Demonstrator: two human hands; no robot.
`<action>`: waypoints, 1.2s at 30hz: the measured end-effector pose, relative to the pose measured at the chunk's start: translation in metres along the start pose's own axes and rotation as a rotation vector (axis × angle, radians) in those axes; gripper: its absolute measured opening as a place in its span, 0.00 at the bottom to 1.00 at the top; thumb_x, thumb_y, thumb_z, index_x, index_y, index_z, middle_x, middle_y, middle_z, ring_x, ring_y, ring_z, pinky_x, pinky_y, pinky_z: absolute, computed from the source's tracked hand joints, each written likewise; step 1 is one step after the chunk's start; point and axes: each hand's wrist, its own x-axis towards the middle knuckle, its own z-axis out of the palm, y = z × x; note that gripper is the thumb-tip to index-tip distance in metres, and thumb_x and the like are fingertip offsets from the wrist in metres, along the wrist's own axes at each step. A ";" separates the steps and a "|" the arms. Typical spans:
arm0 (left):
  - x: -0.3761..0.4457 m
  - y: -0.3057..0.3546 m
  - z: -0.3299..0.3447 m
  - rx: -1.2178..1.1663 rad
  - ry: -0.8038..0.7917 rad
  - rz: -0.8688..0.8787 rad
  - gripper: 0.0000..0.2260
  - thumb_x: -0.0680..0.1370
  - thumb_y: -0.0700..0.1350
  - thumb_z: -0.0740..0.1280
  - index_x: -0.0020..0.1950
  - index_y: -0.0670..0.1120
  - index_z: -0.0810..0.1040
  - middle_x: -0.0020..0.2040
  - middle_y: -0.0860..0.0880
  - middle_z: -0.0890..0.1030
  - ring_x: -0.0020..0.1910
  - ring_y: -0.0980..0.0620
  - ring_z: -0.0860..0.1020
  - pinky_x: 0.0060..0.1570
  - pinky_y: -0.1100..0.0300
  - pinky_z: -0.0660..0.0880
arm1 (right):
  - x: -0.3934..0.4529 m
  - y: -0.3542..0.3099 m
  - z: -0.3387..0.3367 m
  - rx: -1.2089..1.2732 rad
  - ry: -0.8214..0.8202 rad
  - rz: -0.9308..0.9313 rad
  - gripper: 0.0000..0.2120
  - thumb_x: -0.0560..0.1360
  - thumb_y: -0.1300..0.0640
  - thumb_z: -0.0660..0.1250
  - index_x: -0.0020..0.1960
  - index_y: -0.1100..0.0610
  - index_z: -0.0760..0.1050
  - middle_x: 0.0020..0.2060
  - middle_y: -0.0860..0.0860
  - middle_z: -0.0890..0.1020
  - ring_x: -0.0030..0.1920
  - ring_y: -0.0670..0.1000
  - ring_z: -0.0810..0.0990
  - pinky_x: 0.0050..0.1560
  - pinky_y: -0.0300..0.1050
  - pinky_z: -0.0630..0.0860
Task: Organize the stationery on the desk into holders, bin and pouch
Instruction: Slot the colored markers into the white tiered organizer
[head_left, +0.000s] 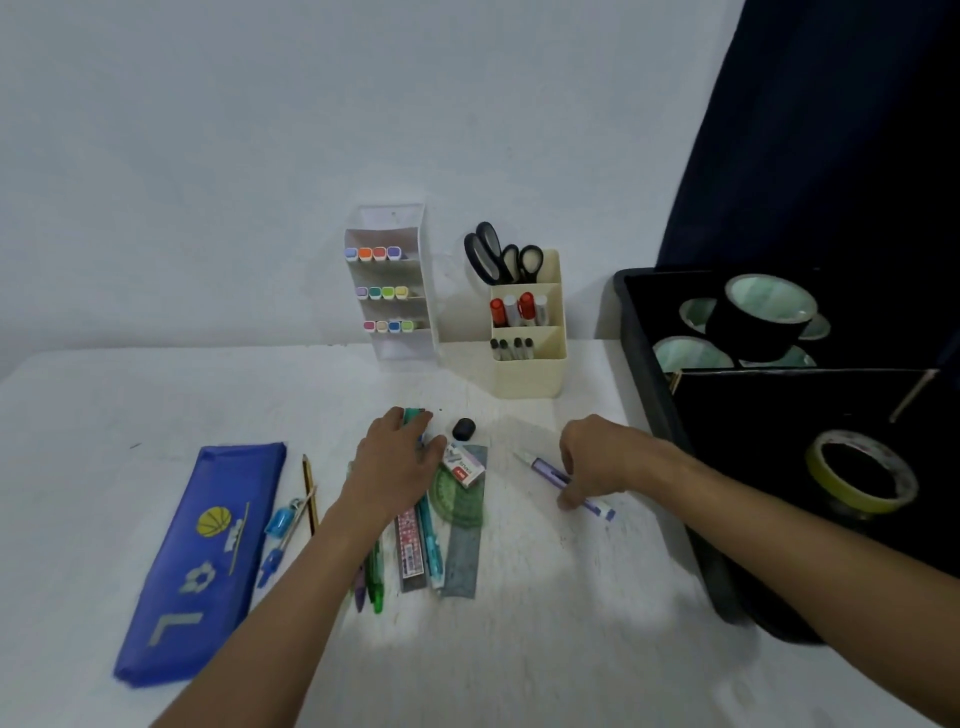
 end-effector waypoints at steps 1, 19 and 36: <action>-0.001 0.000 0.001 0.026 0.008 0.004 0.23 0.80 0.54 0.59 0.73 0.46 0.67 0.66 0.42 0.72 0.65 0.43 0.69 0.65 0.48 0.69 | 0.000 0.000 0.000 0.002 -0.003 0.002 0.25 0.67 0.49 0.77 0.57 0.61 0.73 0.45 0.53 0.74 0.37 0.49 0.73 0.30 0.39 0.69; 0.007 -0.042 -0.016 0.263 0.040 -0.017 0.37 0.73 0.64 0.35 0.77 0.51 0.57 0.66 0.44 0.68 0.67 0.44 0.67 0.62 0.47 0.68 | -0.005 -0.025 -0.029 0.619 0.000 -0.310 0.13 0.81 0.55 0.55 0.62 0.58 0.72 0.44 0.52 0.79 0.38 0.50 0.81 0.35 0.41 0.78; 0.006 -0.054 -0.014 0.223 0.035 -0.058 0.34 0.74 0.65 0.34 0.77 0.56 0.54 0.75 0.46 0.62 0.74 0.47 0.59 0.70 0.46 0.60 | 0.032 -0.116 -0.055 0.608 0.558 -0.409 0.06 0.80 0.62 0.55 0.53 0.59 0.58 0.33 0.51 0.69 0.28 0.49 0.68 0.24 0.33 0.63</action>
